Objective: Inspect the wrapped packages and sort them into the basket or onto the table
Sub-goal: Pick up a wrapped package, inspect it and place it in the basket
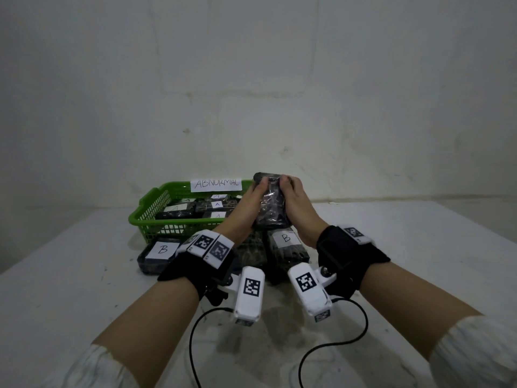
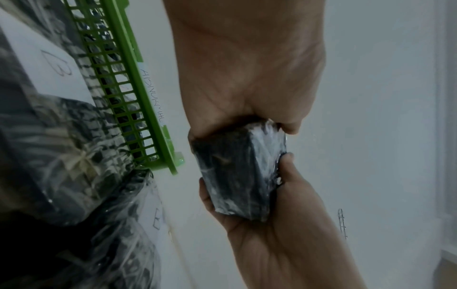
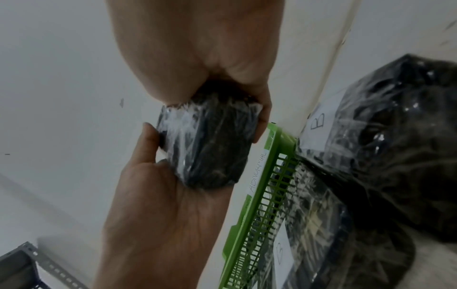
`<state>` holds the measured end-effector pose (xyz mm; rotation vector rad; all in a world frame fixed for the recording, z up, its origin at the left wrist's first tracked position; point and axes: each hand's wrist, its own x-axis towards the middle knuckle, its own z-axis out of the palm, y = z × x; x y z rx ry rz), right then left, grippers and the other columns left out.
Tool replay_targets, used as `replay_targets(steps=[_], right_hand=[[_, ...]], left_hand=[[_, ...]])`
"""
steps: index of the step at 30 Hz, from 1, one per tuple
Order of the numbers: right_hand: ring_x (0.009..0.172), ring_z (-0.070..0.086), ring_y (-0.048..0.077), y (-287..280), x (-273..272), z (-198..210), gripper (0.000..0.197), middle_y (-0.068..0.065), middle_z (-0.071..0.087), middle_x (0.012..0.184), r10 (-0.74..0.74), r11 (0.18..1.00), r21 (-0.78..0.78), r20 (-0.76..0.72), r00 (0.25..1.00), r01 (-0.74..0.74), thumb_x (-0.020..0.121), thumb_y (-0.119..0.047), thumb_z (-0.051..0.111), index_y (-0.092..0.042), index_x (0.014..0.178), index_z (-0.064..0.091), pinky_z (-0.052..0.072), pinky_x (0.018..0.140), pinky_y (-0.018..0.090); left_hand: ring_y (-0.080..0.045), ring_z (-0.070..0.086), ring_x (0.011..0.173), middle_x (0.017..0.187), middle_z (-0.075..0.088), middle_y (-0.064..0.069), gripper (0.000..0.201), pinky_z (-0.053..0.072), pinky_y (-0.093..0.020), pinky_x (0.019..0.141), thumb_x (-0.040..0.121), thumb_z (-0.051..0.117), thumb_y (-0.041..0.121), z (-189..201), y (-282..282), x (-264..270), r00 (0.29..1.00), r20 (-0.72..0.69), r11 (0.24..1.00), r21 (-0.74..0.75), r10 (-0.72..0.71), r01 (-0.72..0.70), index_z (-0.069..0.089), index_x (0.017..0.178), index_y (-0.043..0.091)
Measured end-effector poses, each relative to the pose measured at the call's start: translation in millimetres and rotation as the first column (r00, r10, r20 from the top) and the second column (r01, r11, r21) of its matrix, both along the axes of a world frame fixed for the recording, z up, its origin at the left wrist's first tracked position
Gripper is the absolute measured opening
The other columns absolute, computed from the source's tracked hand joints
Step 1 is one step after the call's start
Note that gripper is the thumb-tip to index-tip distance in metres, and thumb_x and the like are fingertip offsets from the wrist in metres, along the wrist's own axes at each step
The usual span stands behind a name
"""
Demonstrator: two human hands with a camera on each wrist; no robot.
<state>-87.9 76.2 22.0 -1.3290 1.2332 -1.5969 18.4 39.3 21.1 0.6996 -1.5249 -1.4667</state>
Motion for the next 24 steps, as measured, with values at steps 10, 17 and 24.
replay_targets(steps=[10,17,24], right_hand=[[0.098,0.066,0.014,0.0,-9.6,1.0,0.038,0.004,0.059,0.120,0.072,0.997,-0.007,0.002,0.997,-0.072,0.100,-0.022,0.050,-0.014,0.135,0.039,0.057,0.073,0.023],[0.093,0.069,0.010,1.6,-13.4,-1.9,0.043,0.002,0.062,0.118,0.130,0.991,0.000,0.035,0.991,-0.130,0.094,-0.016,0.060,-0.017,0.133,0.043,0.057,0.070,0.023],[0.097,0.066,0.014,-1.5,-19.1,-5.1,0.046,0.006,0.060,0.123,0.073,0.997,-0.029,0.079,0.994,-0.071,0.094,-0.010,0.059,-0.013,0.136,0.041,0.057,0.070,0.025]], left_hand=[[-0.019,0.066,0.095,0.111,0.065,-0.007,0.031,0.055,-0.034,0.085,0.100,0.042,0.016,0.1,-6.4,11.0,0.998,-0.054,1.000,-0.002,-0.023,0.023,0.047,0.131,0.013],[-0.016,0.066,0.100,0.120,0.064,-0.006,0.039,0.055,-0.027,0.080,0.097,0.048,0.017,-6.6,-7.7,17.4,0.999,-0.031,0.999,-0.042,-0.005,0.004,0.046,0.136,0.013],[-0.025,0.062,0.109,0.114,0.065,-0.006,0.053,0.050,-0.041,0.096,0.090,0.058,0.004,-6.8,-6.0,24.1,0.996,0.089,0.994,-0.110,-0.006,0.016,0.044,0.139,0.018]])
